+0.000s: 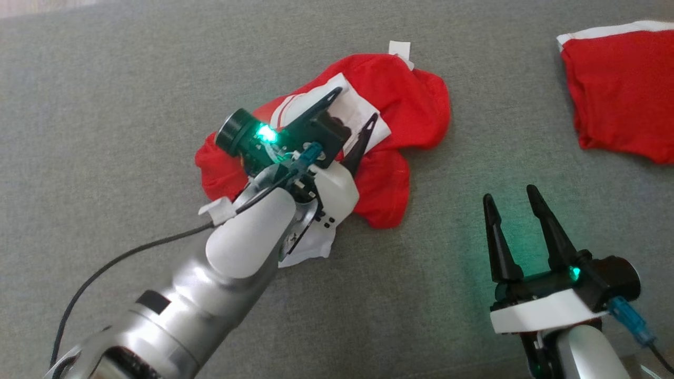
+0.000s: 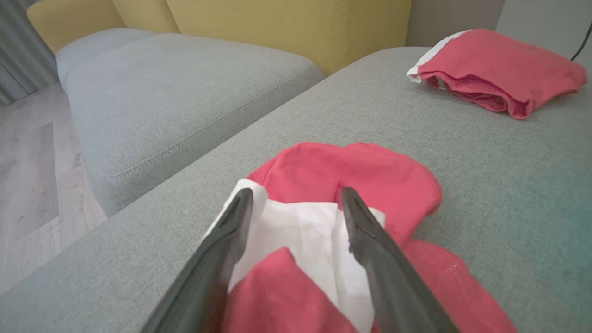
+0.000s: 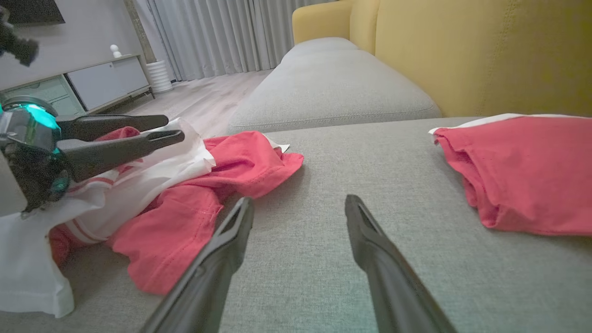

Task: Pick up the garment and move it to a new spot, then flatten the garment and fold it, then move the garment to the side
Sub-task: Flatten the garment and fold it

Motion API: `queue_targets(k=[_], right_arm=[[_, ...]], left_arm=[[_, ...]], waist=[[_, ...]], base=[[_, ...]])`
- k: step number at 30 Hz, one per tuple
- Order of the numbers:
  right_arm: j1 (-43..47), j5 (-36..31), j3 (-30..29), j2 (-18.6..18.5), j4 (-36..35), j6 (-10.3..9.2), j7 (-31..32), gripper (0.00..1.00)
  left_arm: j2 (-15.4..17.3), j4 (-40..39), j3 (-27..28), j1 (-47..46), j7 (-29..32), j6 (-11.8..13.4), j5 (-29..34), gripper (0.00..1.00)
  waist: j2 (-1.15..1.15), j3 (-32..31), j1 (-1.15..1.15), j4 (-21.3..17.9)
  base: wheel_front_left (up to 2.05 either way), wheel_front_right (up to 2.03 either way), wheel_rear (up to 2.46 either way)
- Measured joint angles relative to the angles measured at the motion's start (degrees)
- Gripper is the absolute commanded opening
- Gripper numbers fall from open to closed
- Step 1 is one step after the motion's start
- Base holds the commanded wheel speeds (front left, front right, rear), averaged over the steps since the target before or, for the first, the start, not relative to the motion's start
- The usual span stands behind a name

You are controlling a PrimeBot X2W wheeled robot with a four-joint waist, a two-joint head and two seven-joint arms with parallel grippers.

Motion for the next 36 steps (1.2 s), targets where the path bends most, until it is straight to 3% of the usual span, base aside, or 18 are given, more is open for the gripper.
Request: queue_targets(k=[17,36], right_arm=[[0.14,0.01,1.78,0.04,1.1,0.0,0.0,1.0],[0.05,0.1,1.82,0.08,1.04,0.0,0.0,1.0]], left_arm=[[-1.13,8.53,-3.78,0.01,-1.34,-2.48,-2.33,1.0],[-1.26,9.59,-9.15,-4.81,9.96,-2.79,-5.83,1.0]], waist=[[0.0,-3.82,-0.02,-0.93],[0.0,-1.36,-0.01,-1.88]], base=[[0.0,0.0,0.0],[0.0,0.0,0.0]])
